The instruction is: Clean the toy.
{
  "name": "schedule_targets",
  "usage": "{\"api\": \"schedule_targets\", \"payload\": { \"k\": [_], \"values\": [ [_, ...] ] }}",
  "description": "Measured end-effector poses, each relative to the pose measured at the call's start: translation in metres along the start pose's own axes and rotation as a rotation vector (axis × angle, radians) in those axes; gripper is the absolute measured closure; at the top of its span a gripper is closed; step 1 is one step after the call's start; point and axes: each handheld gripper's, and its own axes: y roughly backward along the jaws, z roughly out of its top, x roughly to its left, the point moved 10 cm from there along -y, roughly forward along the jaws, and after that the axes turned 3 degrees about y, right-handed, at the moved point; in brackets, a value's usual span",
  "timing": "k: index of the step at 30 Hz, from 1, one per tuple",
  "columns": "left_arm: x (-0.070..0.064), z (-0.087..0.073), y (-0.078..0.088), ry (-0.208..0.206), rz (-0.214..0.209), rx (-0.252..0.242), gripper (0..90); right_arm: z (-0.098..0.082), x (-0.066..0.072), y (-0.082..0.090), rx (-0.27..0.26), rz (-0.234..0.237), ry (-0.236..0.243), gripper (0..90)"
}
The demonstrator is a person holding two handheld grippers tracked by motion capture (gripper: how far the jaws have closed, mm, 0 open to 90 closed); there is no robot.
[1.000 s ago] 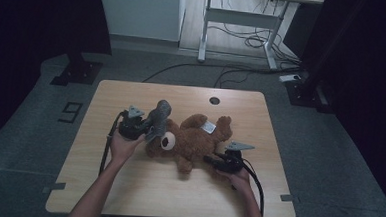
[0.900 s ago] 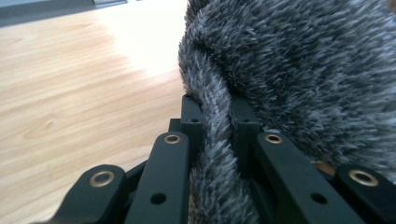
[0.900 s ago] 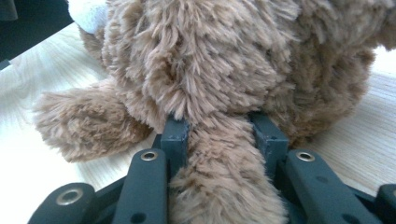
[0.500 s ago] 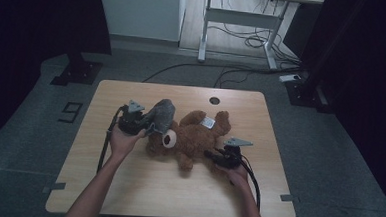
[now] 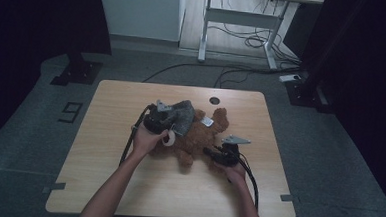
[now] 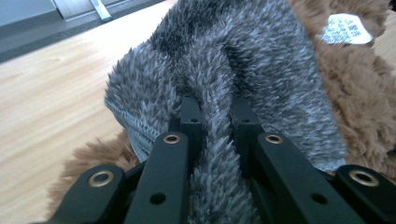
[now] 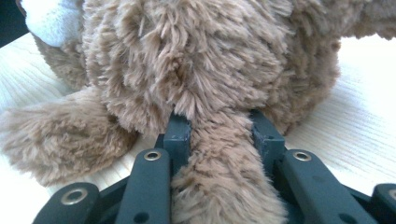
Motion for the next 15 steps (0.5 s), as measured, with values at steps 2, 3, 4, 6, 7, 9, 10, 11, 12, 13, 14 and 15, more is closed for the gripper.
{"api": "schedule_targets", "payload": {
  "k": [2,3,4,6,7,9,10,11,12,13,14,15],
  "values": [
    [0.001,-0.004,0.002,0.018,-0.020,-0.004,79.4,-0.001,0.001,0.001,0.003,0.002,0.002,66.1],
    [0.000,-0.006,0.002,0.027,-0.030,-0.009,79.4,-0.002,0.002,0.001,0.007,0.003,-0.002,66.1],
    [0.000,-0.007,0.003,0.024,-0.037,-0.009,79.4,-0.002,0.003,0.001,0.008,0.002,0.002,66.1],
    [-0.001,-0.009,0.003,0.021,-0.040,-0.013,79.5,-0.004,0.004,0.002,0.018,0.005,0.004,66.0],
    [-0.003,-0.012,0.004,0.013,-0.043,-0.018,79.6,-0.005,0.005,0.003,0.017,0.006,0.008,66.0],
    [-0.005,-0.015,0.005,0.001,-0.039,-0.025,79.7,-0.006,0.006,0.004,0.014,0.007,0.013,65.9],
    [-0.006,-0.016,0.005,0.000,-0.034,-0.034,79.8,-0.007,0.006,0.004,0.017,0.010,0.008,65.8],
    [-0.006,-0.017,0.006,-0.003,-0.027,-0.045,79.9,-0.007,0.007,0.005,0.020,0.012,0.008,65.6],
    [-0.007,-0.018,0.007,-0.006,-0.021,-0.054,80.1,-0.007,0.007,0.005,0.023,0.012,0.009,65.3],
    [-0.008,-0.020,0.007,-0.009,-0.020,-0.057,80.3,-0.008,0.007,0.005,0.024,0.013,0.012,65.1],
    [-0.009,-0.021,0.007,-0.005,-0.023,-0.061,80.4,-0.008,0.008,0.006,0.026,0.013,0.014,64.8],
    [-0.010,-0.023,0.007,-0.008,-0.025,-0.063,80.5,-0.009,0.008,0.006,0.029,0.014,0.014,64.6]
  ]
}}
